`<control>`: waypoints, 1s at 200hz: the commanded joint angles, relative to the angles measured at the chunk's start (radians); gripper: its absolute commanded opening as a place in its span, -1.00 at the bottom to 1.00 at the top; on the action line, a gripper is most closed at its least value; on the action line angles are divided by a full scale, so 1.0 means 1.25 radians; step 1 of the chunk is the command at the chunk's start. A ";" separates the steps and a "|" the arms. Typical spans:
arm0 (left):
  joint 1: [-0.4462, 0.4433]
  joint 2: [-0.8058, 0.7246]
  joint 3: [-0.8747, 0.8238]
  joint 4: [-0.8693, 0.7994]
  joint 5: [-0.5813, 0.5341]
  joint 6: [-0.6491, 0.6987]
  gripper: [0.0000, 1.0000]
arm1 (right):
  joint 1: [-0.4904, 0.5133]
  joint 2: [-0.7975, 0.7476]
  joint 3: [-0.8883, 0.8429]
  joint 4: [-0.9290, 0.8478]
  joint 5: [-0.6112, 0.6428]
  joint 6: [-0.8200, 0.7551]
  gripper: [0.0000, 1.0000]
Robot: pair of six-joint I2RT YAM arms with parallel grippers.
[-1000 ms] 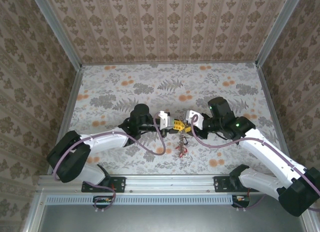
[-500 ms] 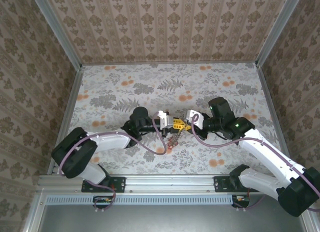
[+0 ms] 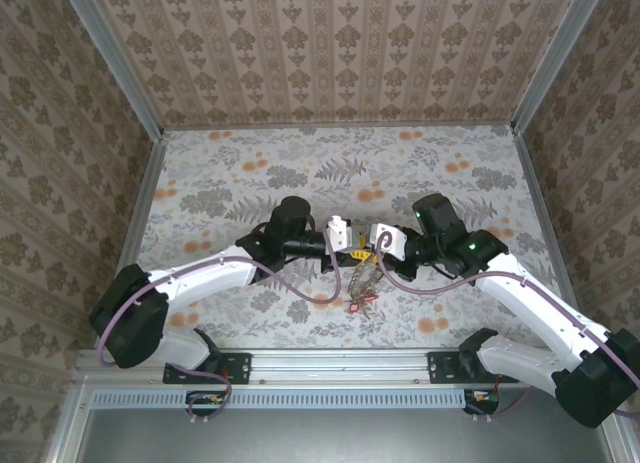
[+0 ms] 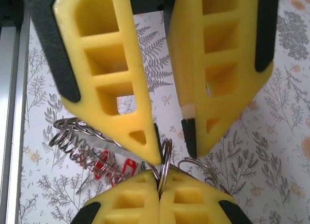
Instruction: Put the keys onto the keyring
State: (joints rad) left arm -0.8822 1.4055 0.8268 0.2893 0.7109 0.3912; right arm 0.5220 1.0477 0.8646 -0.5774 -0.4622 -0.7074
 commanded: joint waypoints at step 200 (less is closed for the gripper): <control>0.005 -0.049 -0.038 0.086 0.003 -0.008 -1.00 | 0.002 -0.044 -0.027 0.027 -0.018 0.057 -0.44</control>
State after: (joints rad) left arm -0.8818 1.3788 0.7788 0.3004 0.6582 0.4335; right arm 0.5282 0.9878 0.8433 -0.5854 -0.4419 -0.6769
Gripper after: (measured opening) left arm 0.045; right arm 0.261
